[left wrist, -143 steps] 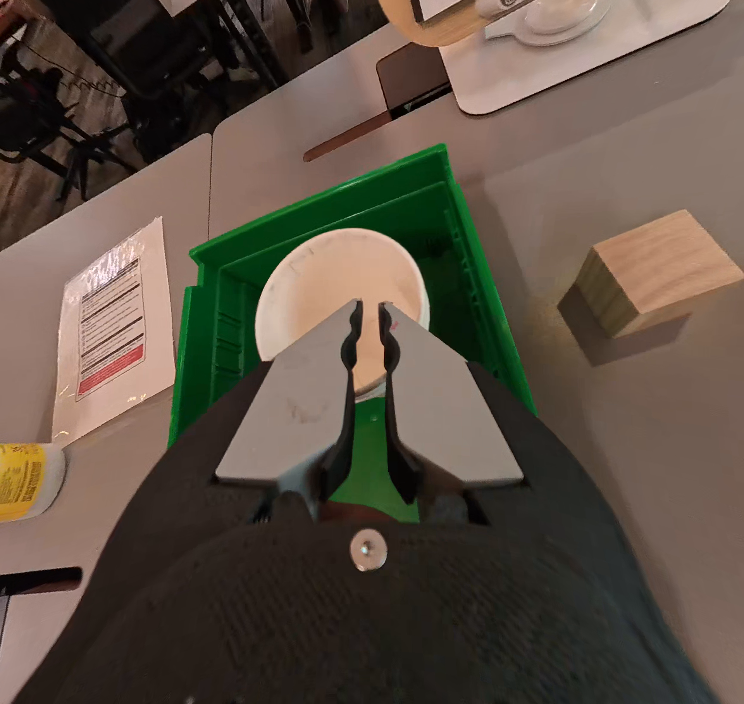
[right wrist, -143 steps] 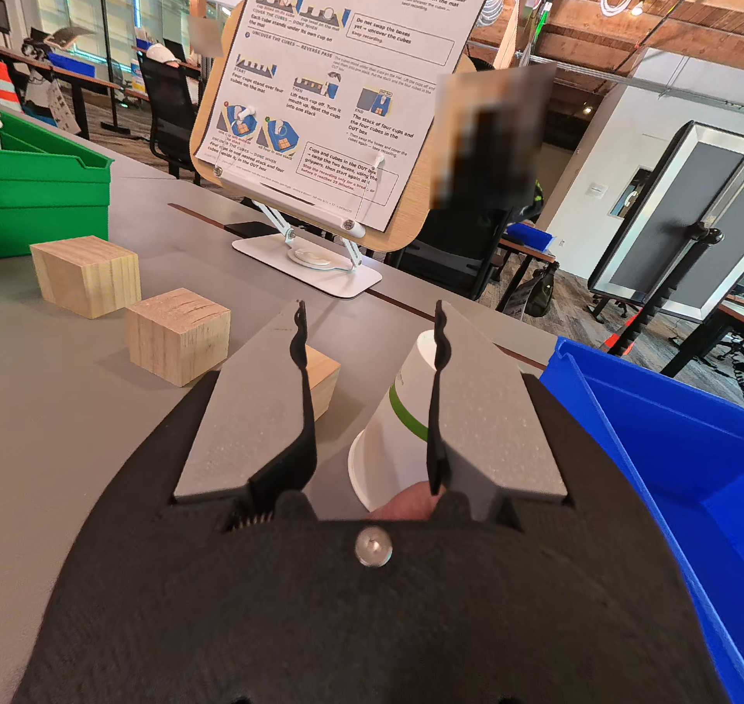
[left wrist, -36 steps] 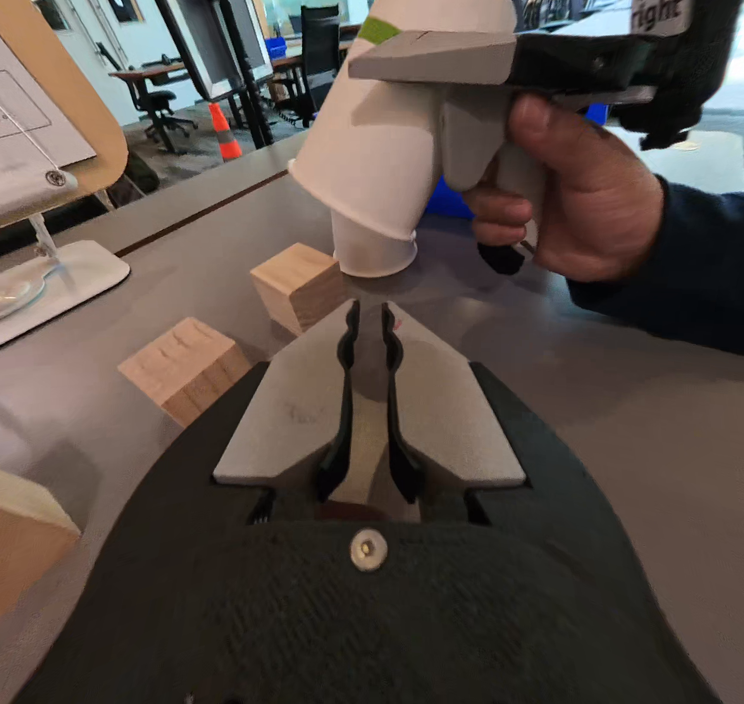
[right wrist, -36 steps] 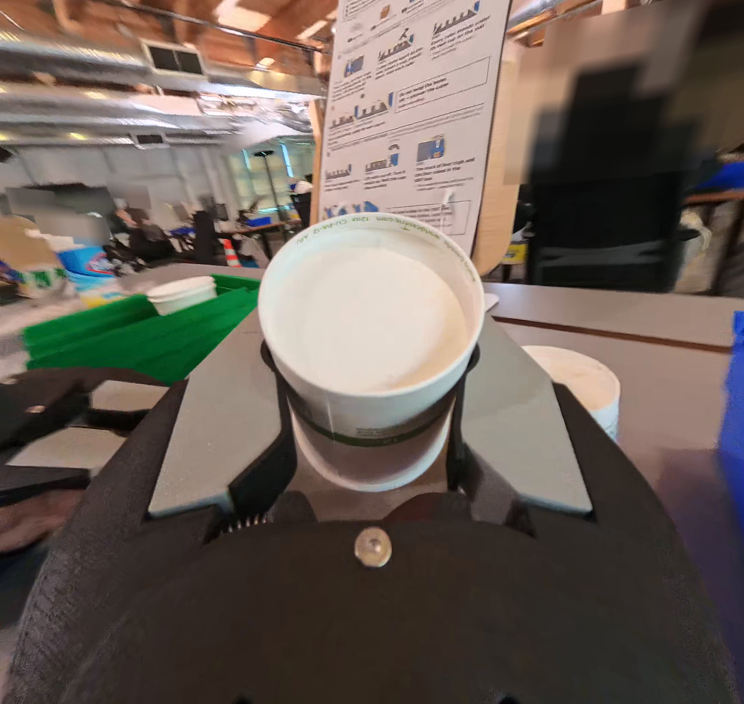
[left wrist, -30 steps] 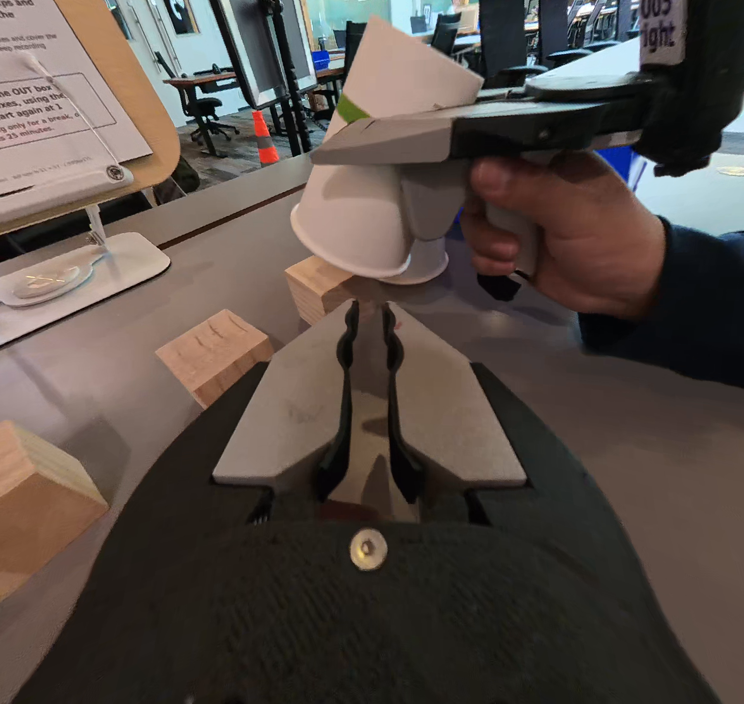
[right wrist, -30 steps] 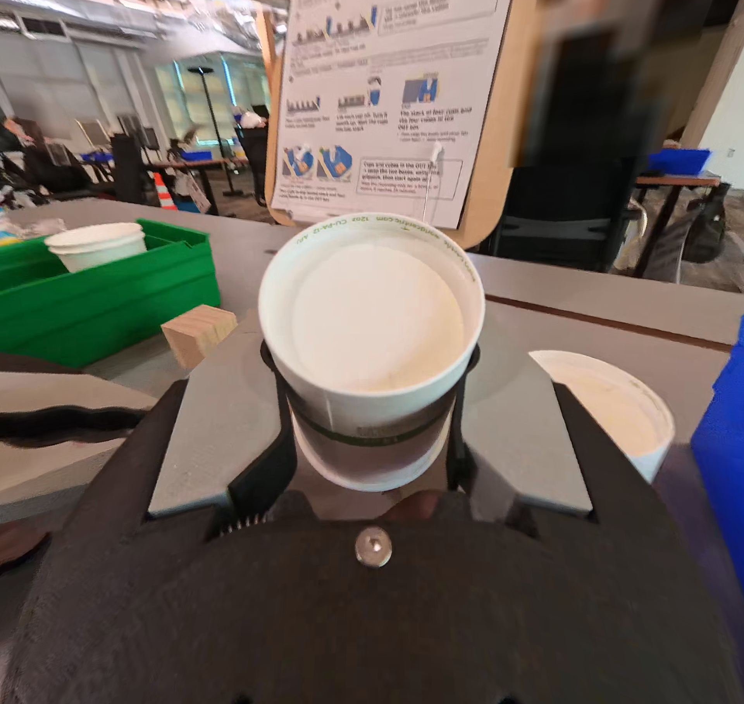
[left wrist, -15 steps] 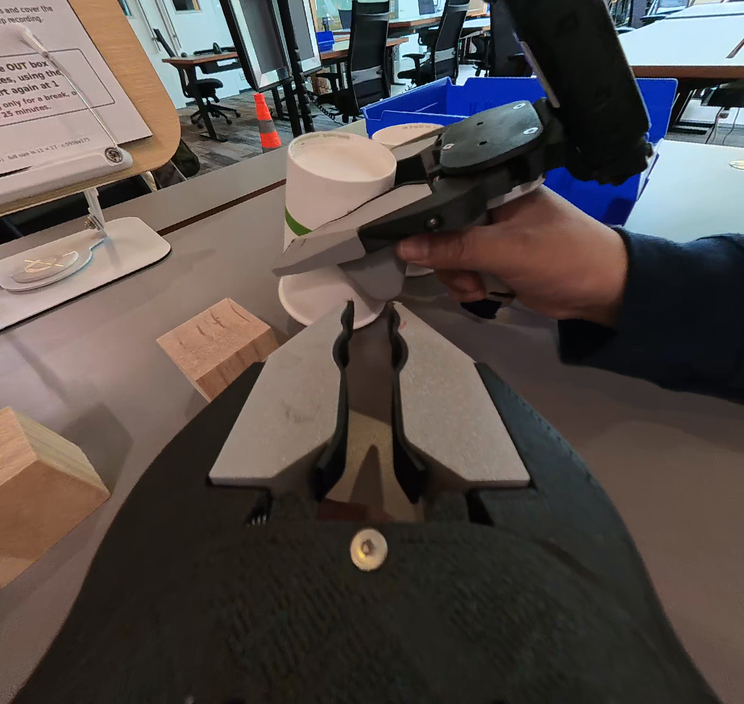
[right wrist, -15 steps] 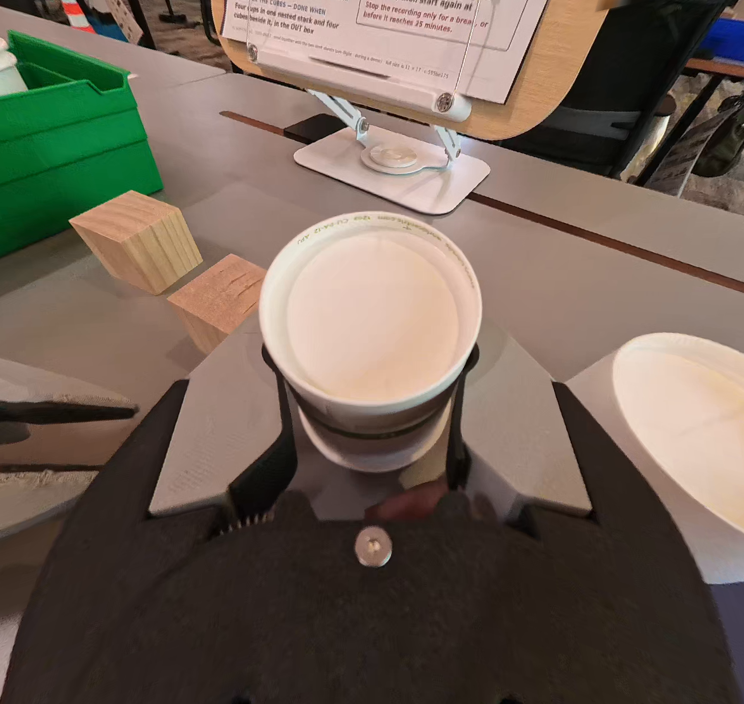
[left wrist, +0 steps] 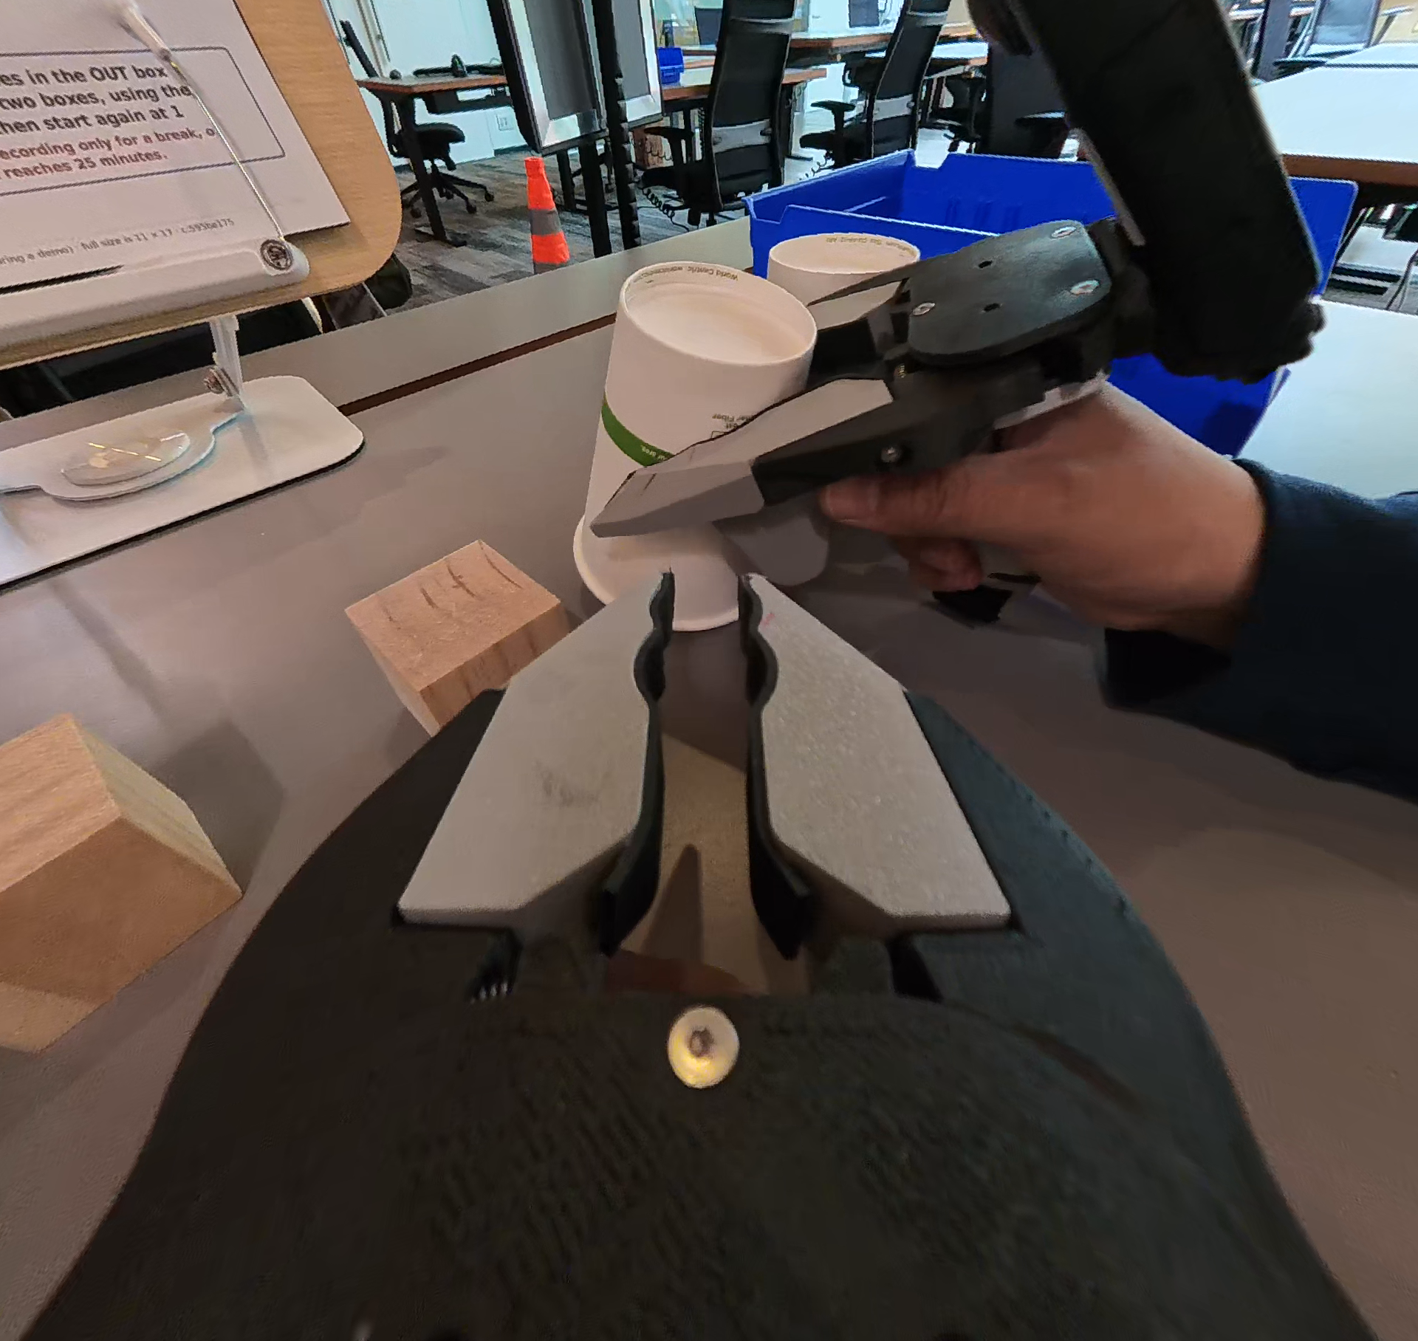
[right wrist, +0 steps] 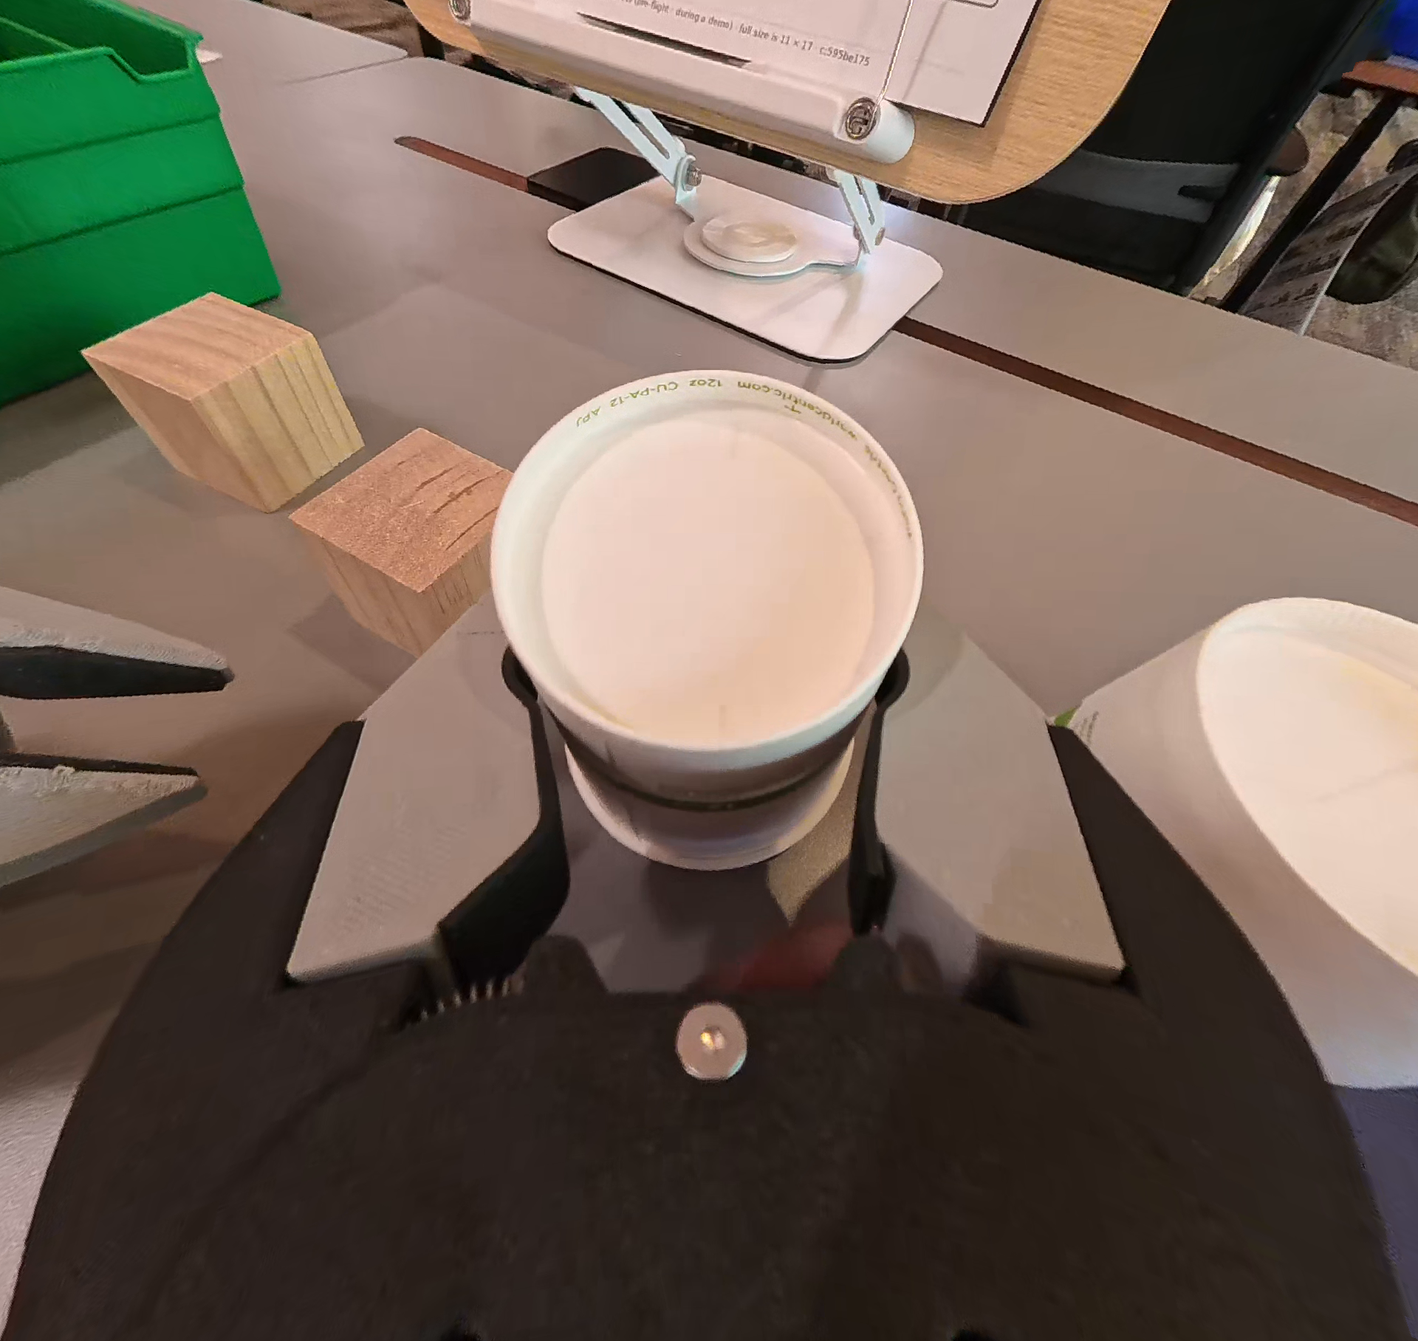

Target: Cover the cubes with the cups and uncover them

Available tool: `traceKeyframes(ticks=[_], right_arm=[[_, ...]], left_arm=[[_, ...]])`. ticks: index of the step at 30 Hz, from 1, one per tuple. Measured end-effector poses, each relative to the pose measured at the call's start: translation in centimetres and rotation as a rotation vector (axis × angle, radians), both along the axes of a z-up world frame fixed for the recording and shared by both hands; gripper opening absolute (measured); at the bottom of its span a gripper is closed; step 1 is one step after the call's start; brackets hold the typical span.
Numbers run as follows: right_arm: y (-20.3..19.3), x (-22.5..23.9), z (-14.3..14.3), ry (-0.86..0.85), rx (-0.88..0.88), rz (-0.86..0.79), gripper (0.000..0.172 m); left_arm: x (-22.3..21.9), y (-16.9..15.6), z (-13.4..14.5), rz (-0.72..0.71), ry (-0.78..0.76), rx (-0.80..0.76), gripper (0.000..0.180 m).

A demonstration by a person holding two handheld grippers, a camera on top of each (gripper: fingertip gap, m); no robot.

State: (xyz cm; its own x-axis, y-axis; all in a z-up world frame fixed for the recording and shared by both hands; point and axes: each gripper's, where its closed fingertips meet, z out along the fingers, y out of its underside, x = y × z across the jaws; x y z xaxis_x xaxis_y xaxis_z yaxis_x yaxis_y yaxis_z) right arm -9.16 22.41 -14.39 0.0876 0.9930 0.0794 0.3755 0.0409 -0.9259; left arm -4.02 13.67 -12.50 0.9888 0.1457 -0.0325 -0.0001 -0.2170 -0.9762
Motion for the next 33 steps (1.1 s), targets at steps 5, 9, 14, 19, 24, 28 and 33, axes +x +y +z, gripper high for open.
traceKeyframes(ticks=[5,9,14,19,24,28,33], right_arm=[[0.2,-0.2,-0.8,-0.029,-0.068,0.009,0.088],[0.0,-0.2,-1.6,-0.067,-0.076,0.014,0.087],[0.0,0.1,-1.8,-0.084,-0.061,0.003,0.087],[-0.4,0.5,-1.9,-0.097,-0.038,0.005,0.086],[-0.5,0.7,-1.9,-0.098,-0.047,0.009,0.086],[-0.5,0.8,-1.2,-0.064,-0.045,0.005,0.082],[-0.8,1.1,-0.2,-0.022,-0.026,0.000,0.087]], left_arm=[[0.0,0.0,0.0,-0.001,-0.005,-0.001,0.015],[0.1,0.0,-0.1,-0.007,-0.004,-0.006,0.015],[0.1,0.0,-0.1,-0.004,-0.006,-0.005,0.015],[0.1,0.0,-0.1,-0.004,-0.004,-0.006,0.015],[-0.5,-0.1,-0.1,0.030,0.004,-0.009,0.015],[-1.6,-0.4,0.1,0.103,0.066,-0.007,0.015],[-2.9,-0.8,0.0,0.189,0.155,-0.036,0.025]])
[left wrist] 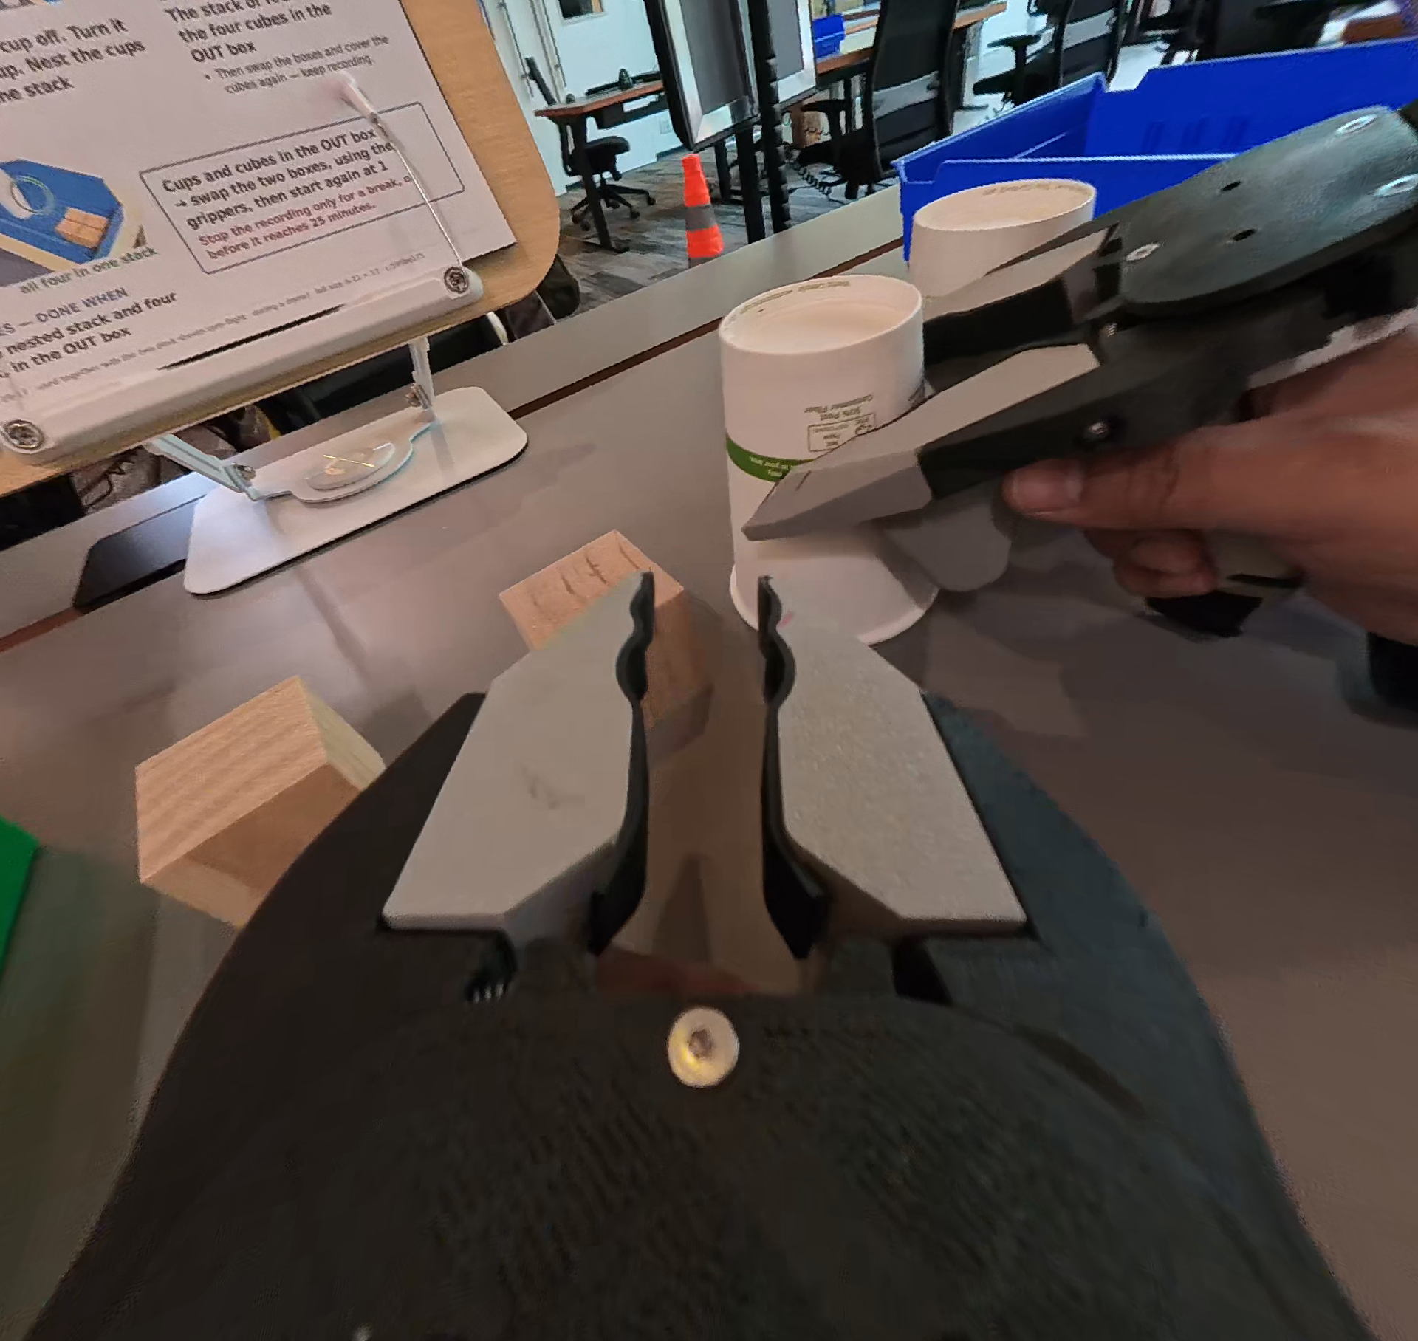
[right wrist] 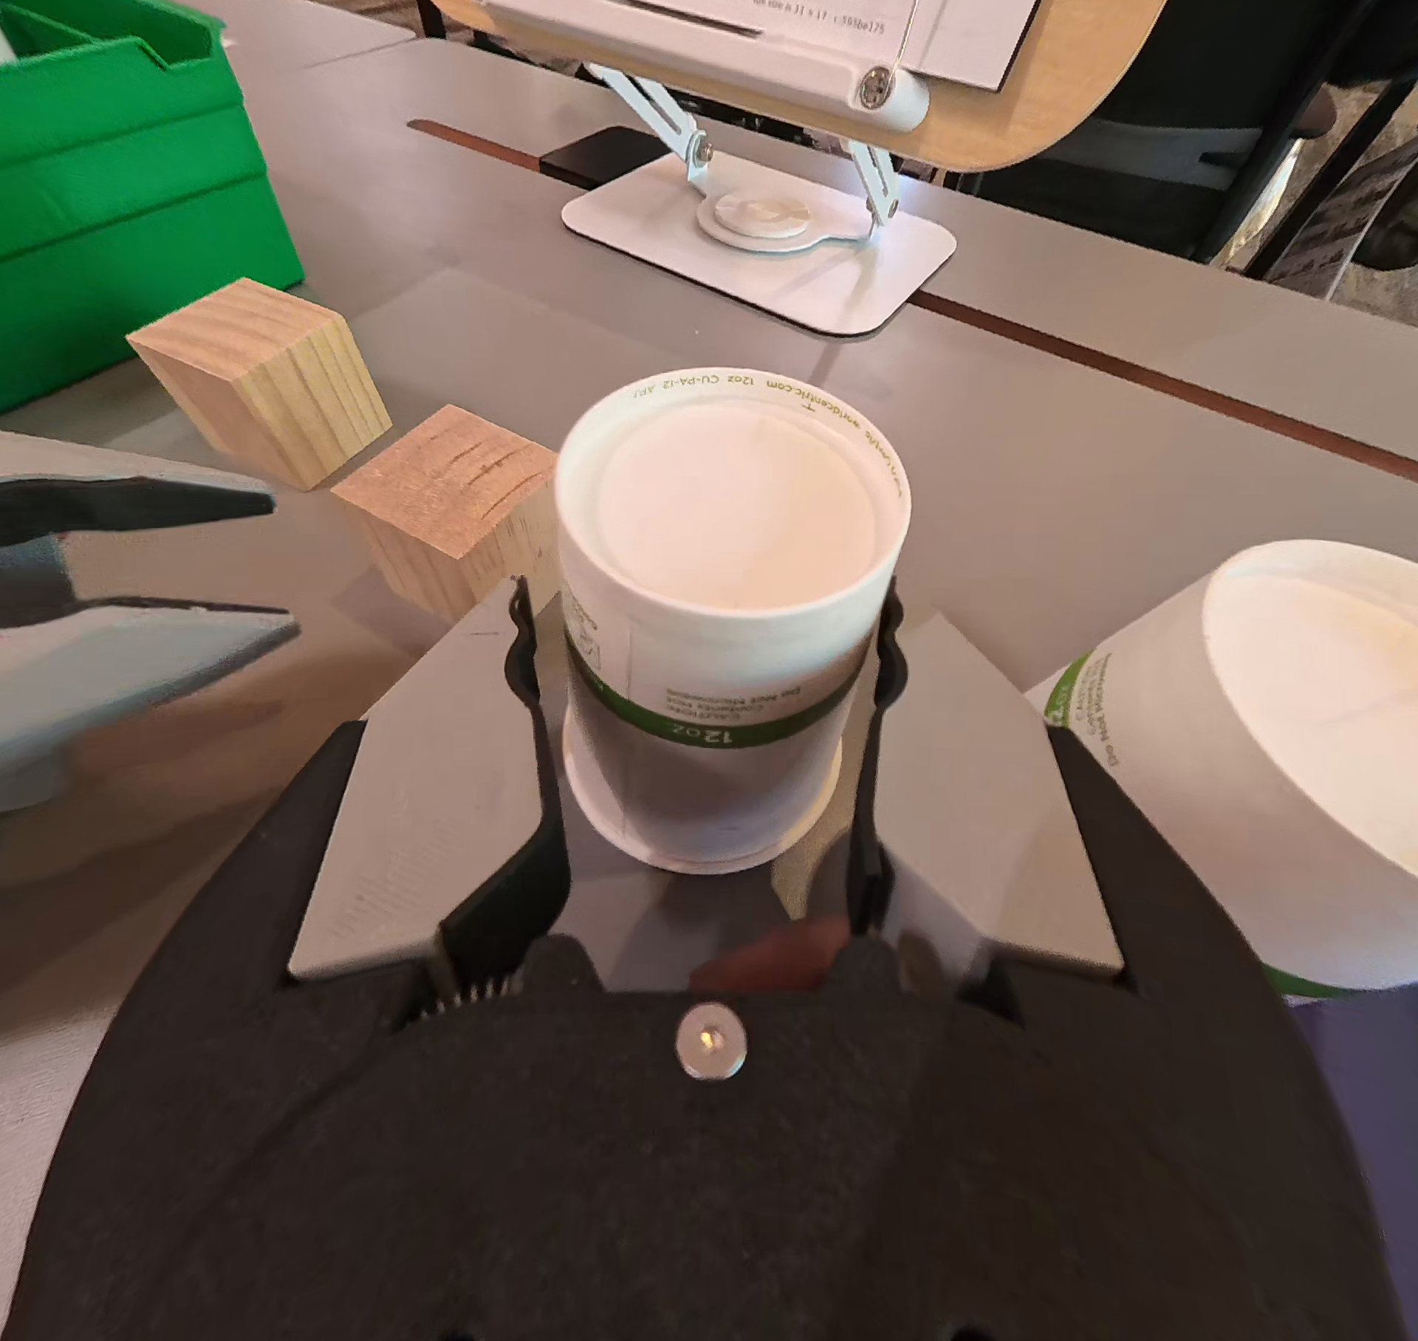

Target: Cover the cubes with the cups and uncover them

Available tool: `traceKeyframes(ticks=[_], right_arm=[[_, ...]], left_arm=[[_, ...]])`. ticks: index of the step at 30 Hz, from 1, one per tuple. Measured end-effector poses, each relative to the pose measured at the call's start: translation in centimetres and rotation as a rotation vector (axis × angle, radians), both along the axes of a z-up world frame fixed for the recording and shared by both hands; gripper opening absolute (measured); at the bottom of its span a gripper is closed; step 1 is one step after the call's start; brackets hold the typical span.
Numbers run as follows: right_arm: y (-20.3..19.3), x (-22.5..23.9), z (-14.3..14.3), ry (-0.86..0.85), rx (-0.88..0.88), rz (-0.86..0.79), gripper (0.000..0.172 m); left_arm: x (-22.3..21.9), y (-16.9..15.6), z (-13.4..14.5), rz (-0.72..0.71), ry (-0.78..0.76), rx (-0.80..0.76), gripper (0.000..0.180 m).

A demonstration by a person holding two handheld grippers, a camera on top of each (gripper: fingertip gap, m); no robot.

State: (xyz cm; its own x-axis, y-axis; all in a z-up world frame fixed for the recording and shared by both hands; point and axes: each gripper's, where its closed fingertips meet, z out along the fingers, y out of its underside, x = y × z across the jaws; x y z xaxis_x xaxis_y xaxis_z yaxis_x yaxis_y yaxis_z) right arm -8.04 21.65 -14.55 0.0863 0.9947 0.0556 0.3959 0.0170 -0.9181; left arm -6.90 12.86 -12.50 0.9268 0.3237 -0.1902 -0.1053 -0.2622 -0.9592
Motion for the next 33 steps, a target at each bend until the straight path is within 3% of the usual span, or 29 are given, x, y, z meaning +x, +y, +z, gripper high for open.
traceKeyframes(ticks=[4,10,16,22,29,33], right_arm=[[0.1,0.1,0.9,0.042,0.019,-0.005,0.088],[0.1,0.0,1.2,0.057,0.023,-0.015,0.087],[0.2,0.2,1.4,0.064,0.032,-0.018,0.085],[0.0,0.1,1.2,0.056,0.039,-0.012,0.084],[0.0,0.1,1.0,0.053,0.040,-0.013,0.084],[-0.2,0.3,1.4,0.067,0.037,-0.016,0.086]], left_arm=[[-0.7,0.2,-0.6,0.042,0.003,-0.039,0.046],[-3.5,1.3,-2.4,0.232,-0.033,-0.163,0.064],[-4.5,2.7,-3.1,0.288,-0.014,-0.222,0.065],[-5.8,2.3,-3.4,0.309,-0.066,-0.218,0.053],[-6.3,1.3,-2.7,0.329,-0.051,-0.175,0.061],[-5.4,1.0,-1.6,0.314,0.046,-0.137,0.068]])
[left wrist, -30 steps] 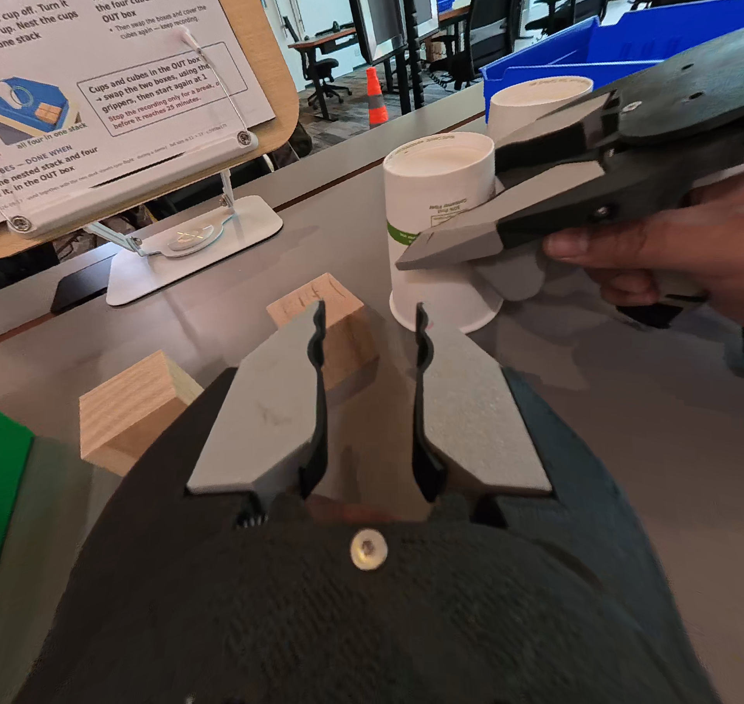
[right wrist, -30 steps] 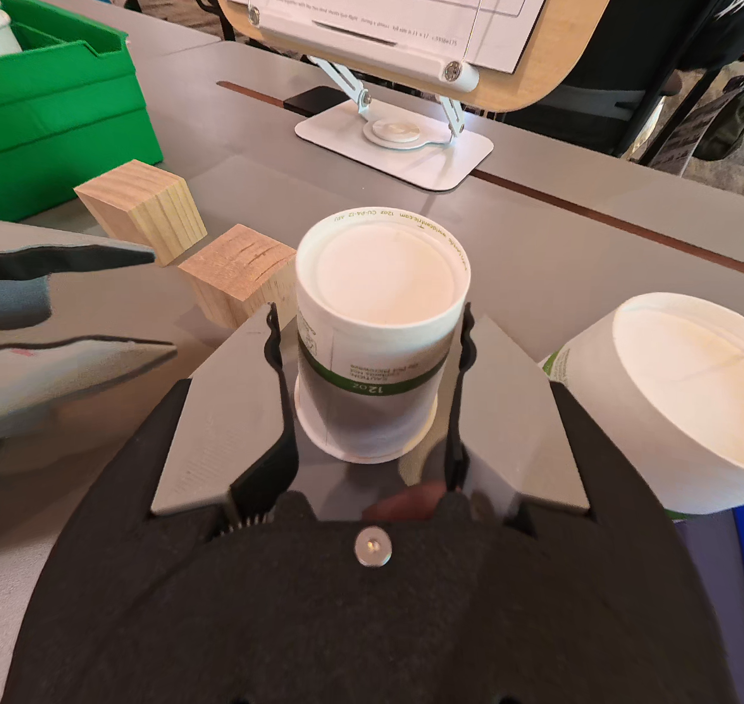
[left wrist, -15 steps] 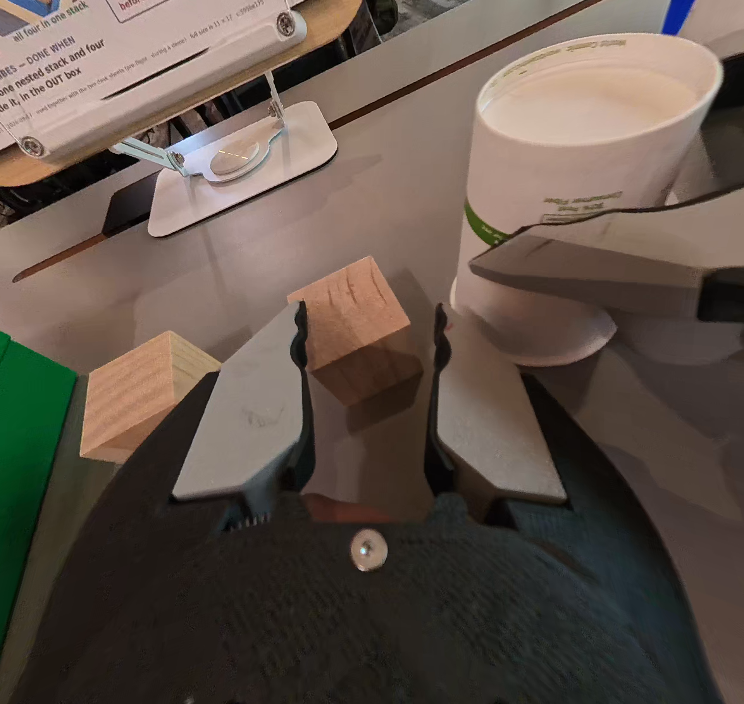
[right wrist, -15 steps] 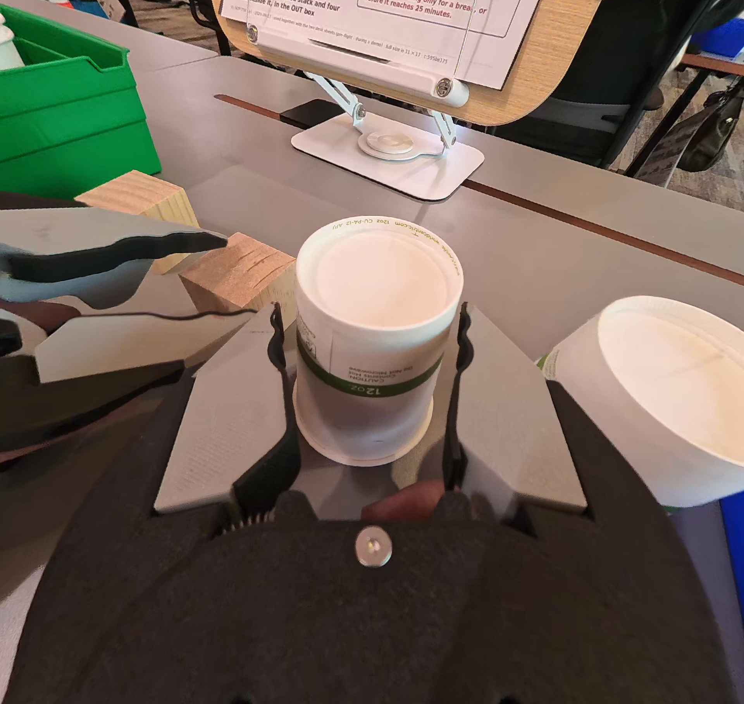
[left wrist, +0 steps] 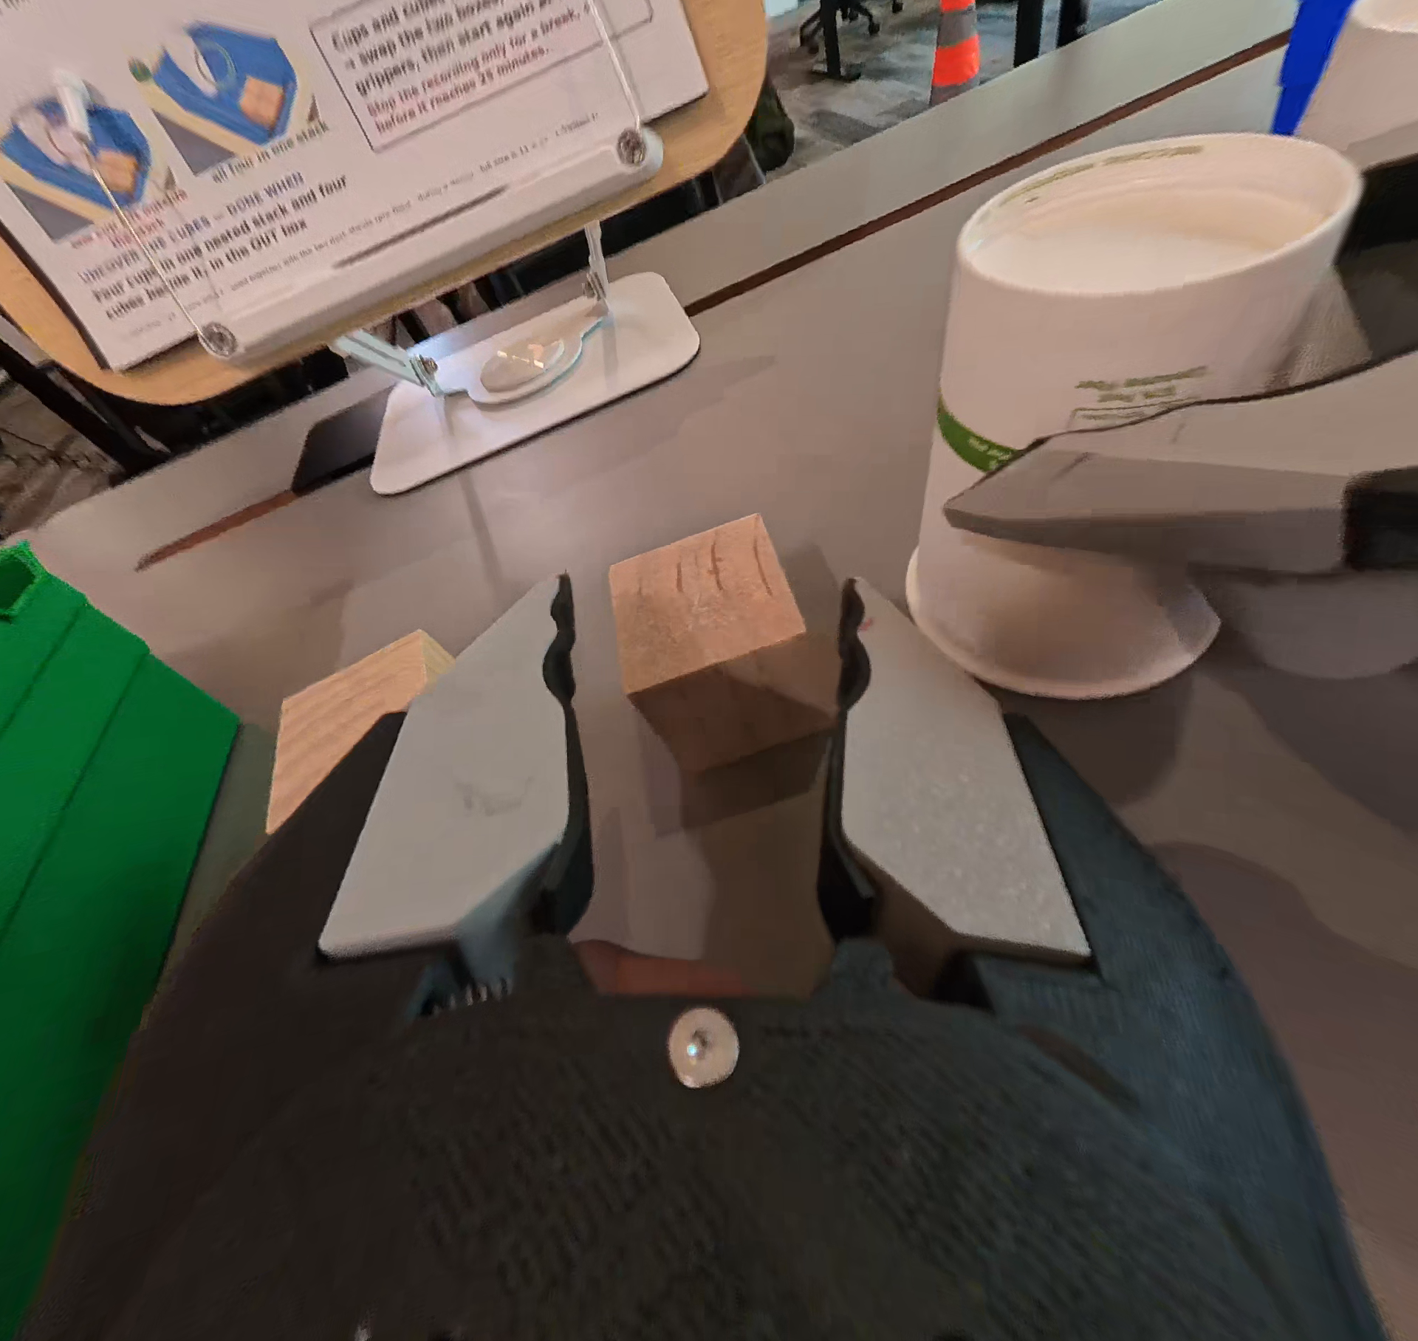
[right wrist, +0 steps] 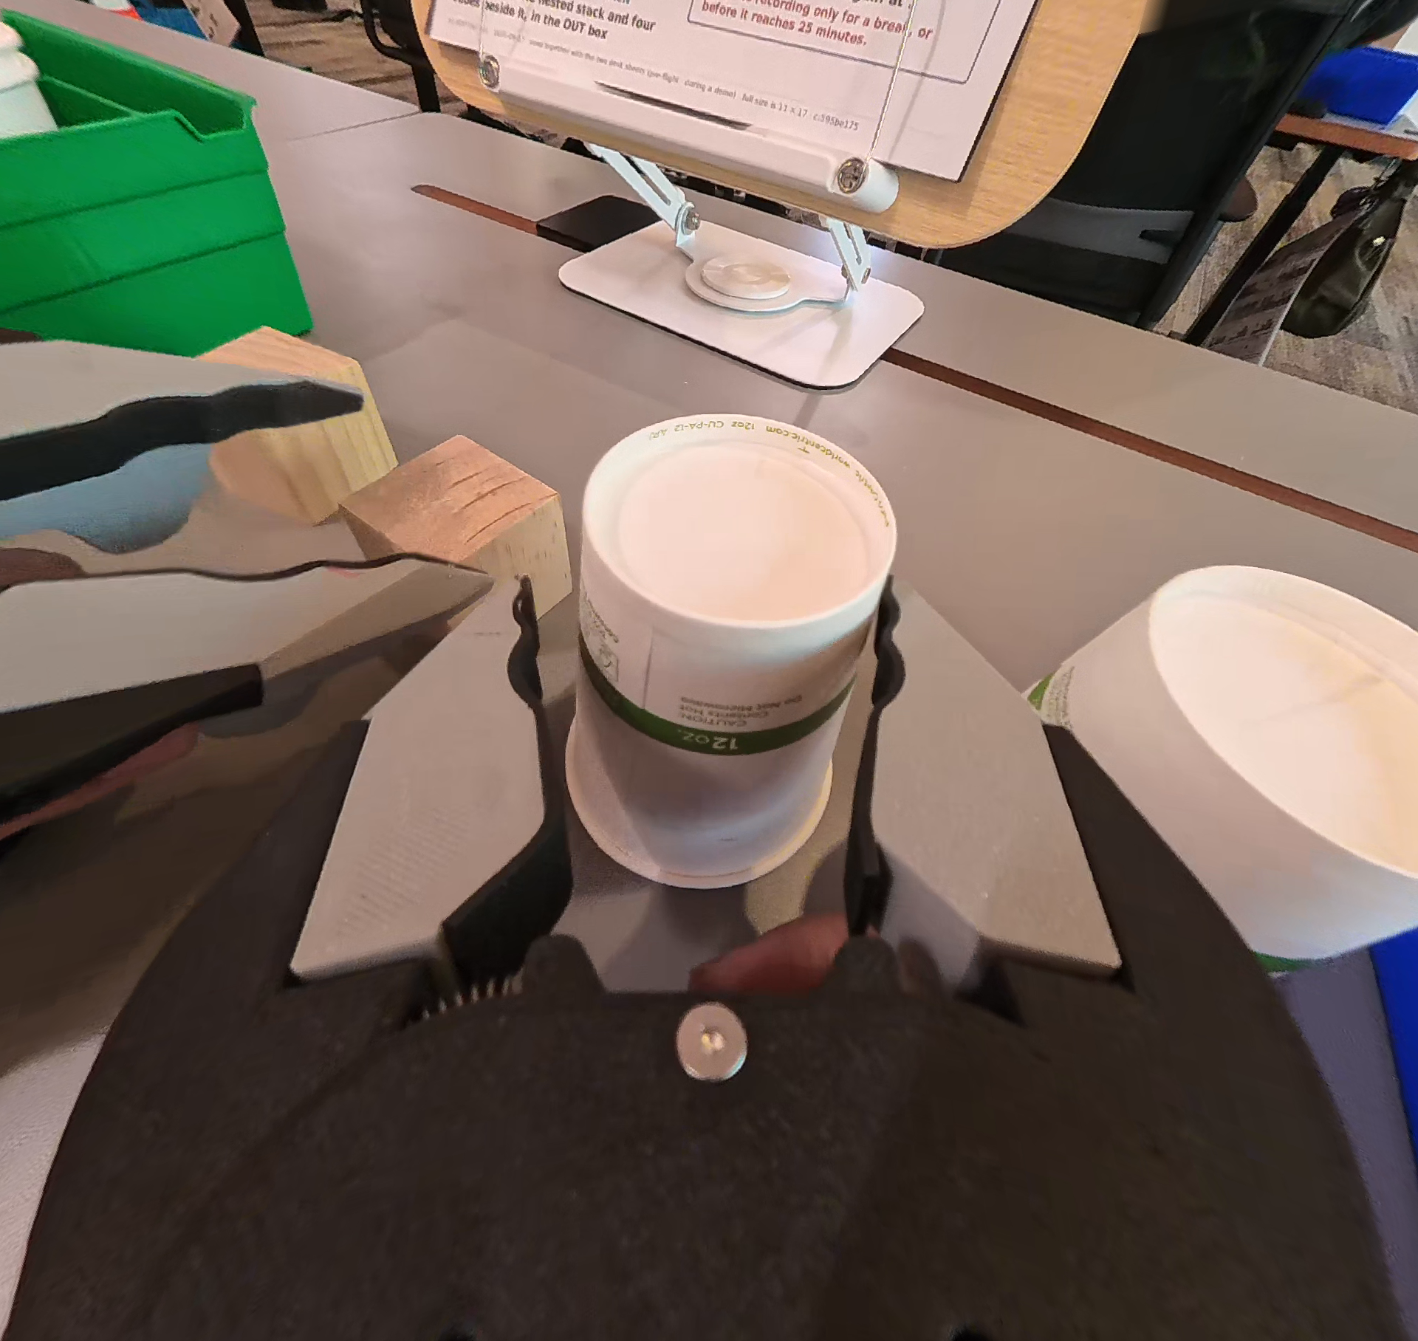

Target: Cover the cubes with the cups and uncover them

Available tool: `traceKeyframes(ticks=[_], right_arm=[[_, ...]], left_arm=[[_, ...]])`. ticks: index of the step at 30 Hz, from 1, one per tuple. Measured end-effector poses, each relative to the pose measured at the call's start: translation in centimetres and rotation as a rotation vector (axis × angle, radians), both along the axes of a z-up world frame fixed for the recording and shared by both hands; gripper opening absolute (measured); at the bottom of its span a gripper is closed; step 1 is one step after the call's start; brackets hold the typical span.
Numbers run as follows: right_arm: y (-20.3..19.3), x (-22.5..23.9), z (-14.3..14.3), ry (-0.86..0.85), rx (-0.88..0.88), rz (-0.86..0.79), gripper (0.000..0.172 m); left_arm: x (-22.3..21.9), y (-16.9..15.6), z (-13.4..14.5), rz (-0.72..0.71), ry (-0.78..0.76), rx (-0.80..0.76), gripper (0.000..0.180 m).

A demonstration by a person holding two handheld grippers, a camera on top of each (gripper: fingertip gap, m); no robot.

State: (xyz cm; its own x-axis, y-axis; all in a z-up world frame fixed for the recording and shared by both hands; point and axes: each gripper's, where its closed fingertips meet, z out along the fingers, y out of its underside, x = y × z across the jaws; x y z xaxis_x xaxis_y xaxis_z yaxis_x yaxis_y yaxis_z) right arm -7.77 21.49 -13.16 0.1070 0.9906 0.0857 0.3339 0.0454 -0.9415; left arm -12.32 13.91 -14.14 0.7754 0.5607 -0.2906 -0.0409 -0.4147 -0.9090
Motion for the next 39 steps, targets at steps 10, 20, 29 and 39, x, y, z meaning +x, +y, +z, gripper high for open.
traceKeyframes(ticks=[10,20,29,39], right_arm=[[1.4,2.8,6.9,0.332,0.071,-0.115,0.099],[1.6,5.3,10.9,0.539,0.098,-0.149,0.094],[0.8,4.6,10.2,0.495,0.123,-0.122,0.092],[0.7,4.0,9.4,0.454,0.108,-0.102,0.091]], left_arm=[[1.3,-0.5,2.5,0.013,0.191,0.081,0.074],[2.7,-8.7,11.1,0.020,0.190,0.336,0.054],[-9.5,-15.1,15.1,0.062,-0.012,0.066,0.045],[-16.5,-19.6,5.3,0.173,-0.262,-0.243,0.034]])
